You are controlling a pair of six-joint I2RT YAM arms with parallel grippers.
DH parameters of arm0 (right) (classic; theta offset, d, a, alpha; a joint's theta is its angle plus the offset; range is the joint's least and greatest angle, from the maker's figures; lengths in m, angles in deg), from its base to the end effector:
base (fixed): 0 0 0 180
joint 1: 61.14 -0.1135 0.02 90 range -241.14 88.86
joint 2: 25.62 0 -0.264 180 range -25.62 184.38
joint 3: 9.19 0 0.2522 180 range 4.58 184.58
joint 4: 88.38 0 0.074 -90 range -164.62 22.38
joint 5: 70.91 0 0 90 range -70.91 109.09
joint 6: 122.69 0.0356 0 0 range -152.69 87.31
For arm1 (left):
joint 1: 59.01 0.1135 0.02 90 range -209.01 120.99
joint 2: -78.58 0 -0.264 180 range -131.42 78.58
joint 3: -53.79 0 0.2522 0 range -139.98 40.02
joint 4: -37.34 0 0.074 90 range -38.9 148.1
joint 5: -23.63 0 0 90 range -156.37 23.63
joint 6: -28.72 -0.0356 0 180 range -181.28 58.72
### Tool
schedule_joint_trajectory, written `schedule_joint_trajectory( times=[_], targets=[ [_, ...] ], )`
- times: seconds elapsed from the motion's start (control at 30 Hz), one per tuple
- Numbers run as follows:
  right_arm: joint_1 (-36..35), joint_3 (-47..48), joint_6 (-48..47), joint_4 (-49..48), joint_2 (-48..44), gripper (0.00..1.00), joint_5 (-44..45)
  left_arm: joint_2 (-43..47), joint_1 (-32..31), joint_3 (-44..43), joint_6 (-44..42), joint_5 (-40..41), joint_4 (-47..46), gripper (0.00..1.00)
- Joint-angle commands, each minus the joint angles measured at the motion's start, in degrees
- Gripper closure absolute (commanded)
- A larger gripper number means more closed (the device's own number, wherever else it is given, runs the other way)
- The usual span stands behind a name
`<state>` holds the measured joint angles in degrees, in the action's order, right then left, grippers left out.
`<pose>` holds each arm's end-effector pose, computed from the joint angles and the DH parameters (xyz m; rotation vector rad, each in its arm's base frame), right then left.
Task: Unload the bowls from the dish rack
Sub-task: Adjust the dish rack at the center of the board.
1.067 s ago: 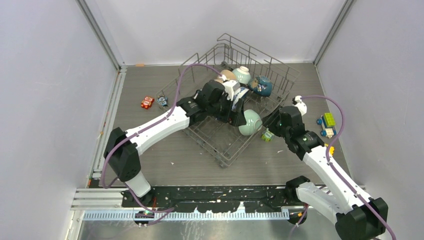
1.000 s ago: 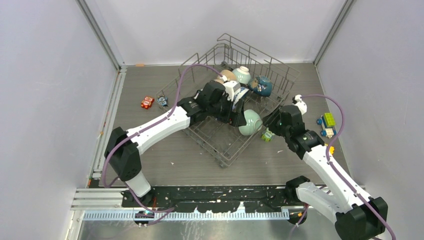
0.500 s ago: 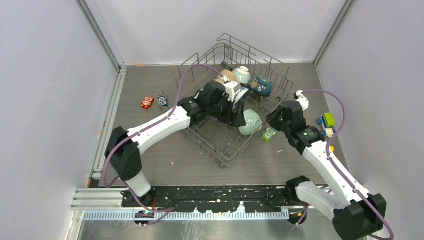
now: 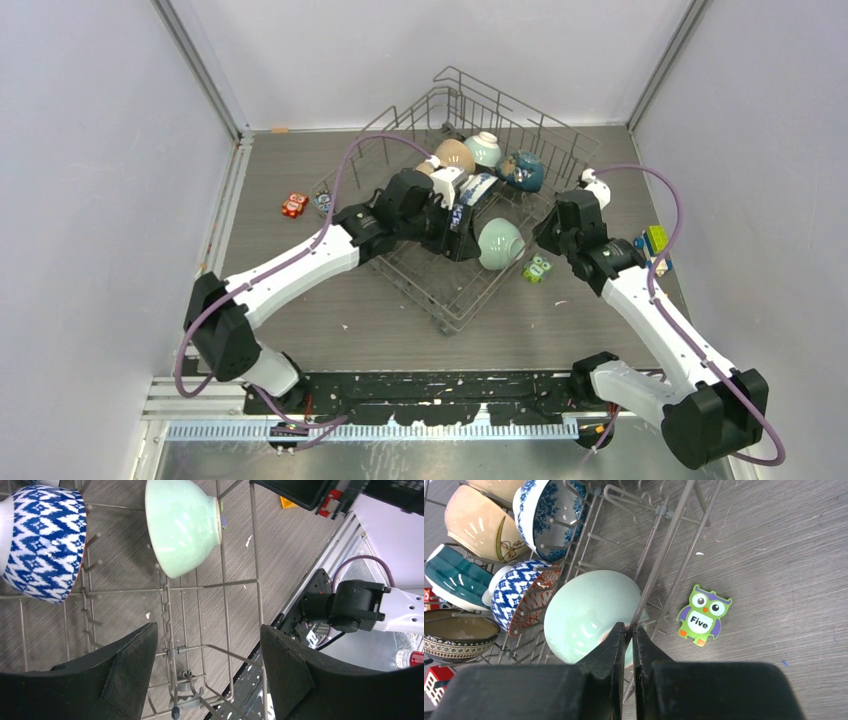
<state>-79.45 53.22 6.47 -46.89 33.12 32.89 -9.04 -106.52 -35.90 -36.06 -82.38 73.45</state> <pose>0.2120 0.0612 0.2887 0.5310 2.1594 0.2870 0.2297 -0.2653 0.3258 0.6185 2.2427 -0.9935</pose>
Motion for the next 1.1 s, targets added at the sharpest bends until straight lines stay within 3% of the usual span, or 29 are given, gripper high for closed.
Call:
schedule_joint_trajectory(
  times=[0.0,0.1,0.43,0.87,1.07],
  targets=[
    [0.97,0.45,-5.36,-0.49,3.46,0.93,5.84,5.77,0.22,1.55,0.42,1.17,-3.03,0.24],
    [0.82,1.42,-7.03,-0.90,4.93,0.99,5.60,8.07,0.22,3.03,0.60,1.85,-3.00,0.24],
    [-3.23,5.10,-10.71,-3.22,9.41,0.99,5.72,13.77,0.22,7.75,0.96,4.42,-3.00,0.24],
    [-5.88,10.08,-13.10,-3.06,14.63,0.98,3.92,14.91,0.22,8.84,0.95,5.99,-2.47,0.24],
    [-5.90,11.12,-9.71,4.20,7.58,0.39,8.16,15.61,0.22,8.50,0.54,6.86,-1.06,0.24]
  ],
)
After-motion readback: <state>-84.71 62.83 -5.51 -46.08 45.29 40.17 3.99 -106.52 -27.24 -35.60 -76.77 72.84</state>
